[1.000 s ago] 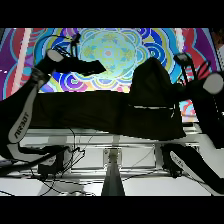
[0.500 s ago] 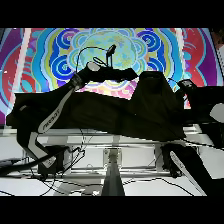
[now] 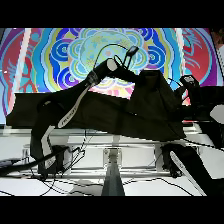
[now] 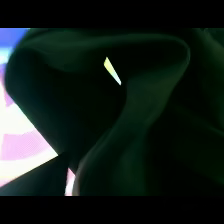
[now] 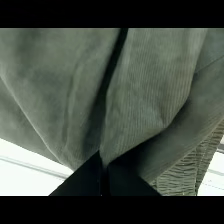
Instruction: Fold the clothes and pants, and hang the long-sleeved shirts on hangers.
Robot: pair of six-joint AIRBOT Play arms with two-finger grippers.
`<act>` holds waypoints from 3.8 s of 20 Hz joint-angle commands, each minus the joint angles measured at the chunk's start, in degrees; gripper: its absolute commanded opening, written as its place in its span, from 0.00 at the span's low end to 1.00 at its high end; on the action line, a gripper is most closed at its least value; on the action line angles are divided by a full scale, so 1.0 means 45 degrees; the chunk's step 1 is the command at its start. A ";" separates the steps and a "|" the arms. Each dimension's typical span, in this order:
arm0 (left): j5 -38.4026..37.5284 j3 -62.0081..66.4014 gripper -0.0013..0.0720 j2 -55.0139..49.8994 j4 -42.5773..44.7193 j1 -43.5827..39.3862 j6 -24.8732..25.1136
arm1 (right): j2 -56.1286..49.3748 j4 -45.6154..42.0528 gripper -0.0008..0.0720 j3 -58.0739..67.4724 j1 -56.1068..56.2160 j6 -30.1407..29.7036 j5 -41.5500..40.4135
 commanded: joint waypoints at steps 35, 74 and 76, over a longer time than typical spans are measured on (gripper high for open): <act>-0.3128 -0.0398 0.96 0.2914 0.5634 0.2531 -0.5678 | -0.1331 -0.2259 0.05 0.0427 -0.5430 -0.3832 0.0588; -0.2686 0.0369 0.04 0.9622 1.2240 0.2929 -0.0078 | -0.0287 0.3104 0.05 0.0204 -0.5566 -0.3696 -0.6300; -0.4221 0.0369 0.04 0.9938 1.2677 0.3492 -0.0520 | -0.0991 0.4051 0.05 0.0204 -0.5241 -0.3779 -0.7529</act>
